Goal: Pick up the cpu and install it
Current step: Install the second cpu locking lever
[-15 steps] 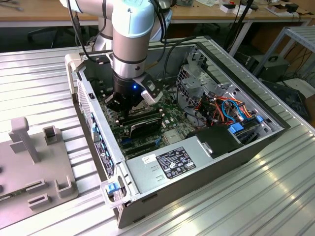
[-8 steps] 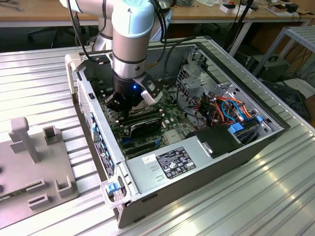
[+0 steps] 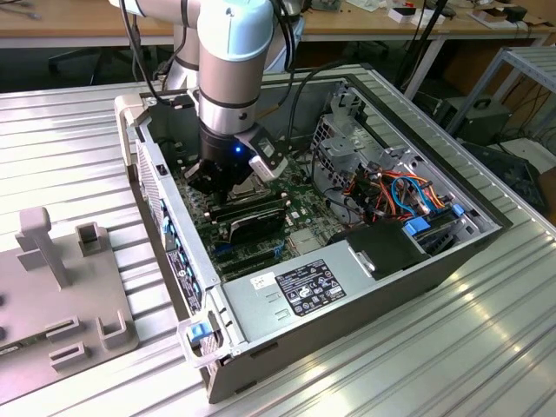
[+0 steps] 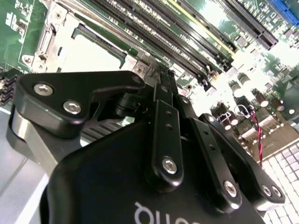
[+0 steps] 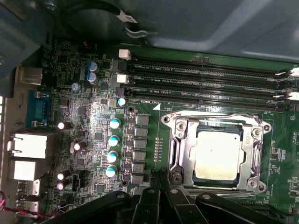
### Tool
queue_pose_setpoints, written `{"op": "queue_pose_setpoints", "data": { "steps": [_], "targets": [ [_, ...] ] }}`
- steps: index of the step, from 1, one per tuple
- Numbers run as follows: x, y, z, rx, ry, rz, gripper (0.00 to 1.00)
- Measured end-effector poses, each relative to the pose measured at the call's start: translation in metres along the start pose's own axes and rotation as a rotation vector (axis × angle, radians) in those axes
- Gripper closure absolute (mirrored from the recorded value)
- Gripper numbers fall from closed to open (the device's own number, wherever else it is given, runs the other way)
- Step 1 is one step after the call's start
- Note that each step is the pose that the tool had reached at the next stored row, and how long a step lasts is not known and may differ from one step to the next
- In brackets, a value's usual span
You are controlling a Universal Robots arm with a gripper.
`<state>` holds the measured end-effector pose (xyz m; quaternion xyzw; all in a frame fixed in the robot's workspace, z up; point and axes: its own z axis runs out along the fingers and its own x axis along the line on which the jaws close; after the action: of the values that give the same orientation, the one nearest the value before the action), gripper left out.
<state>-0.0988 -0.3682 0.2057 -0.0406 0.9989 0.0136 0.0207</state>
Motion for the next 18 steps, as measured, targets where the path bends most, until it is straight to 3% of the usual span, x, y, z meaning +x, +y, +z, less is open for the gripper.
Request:
{"op": "queue_pose_setpoints", "data": {
  "steps": [7, 18],
  "targets": [
    [-0.0003, 0.0004, -0.0078, 0.0002, 0.0002, 0.000, 0.89],
    [-0.0021, 0.0002, -0.0080, 0.0003, 0.0002, 0.000, 0.89]
  ]
}}
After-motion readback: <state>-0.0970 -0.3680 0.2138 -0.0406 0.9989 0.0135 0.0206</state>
